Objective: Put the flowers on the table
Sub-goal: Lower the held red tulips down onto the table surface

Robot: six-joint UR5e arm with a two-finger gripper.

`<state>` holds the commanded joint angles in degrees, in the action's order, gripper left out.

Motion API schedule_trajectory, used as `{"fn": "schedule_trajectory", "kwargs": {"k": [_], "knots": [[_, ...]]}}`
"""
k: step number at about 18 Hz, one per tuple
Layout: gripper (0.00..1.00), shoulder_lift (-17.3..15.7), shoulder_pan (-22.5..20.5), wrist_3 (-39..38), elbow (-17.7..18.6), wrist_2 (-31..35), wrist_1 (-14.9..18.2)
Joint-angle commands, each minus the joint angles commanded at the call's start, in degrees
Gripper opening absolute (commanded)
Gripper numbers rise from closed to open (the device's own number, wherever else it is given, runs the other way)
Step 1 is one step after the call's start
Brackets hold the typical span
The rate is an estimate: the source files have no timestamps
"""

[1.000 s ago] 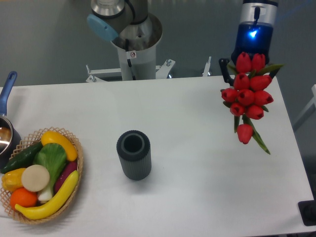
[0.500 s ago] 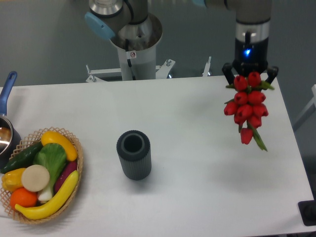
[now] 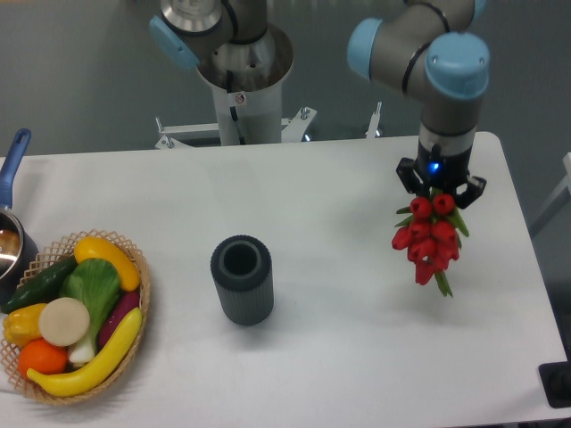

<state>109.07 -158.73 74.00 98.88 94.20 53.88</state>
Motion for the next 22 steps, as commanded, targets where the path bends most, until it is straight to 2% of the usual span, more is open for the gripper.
{"fn": "schedule_trajectory", "kwargs": {"k": [6,15,17,19,22], "knots": [[0.39,3.3,0.8,0.4,-1.7,0.3,0.0],[0.41,5.4,1.1,0.4,-1.7,0.2,-0.6],[0.46,5.7,1.0,0.4,-1.6,0.1,-0.9],[0.71,5.7,1.0,0.4,-1.7,0.0,-1.0],[0.88,5.5,1.1,0.4,-1.8,-0.1,-1.0]]}}
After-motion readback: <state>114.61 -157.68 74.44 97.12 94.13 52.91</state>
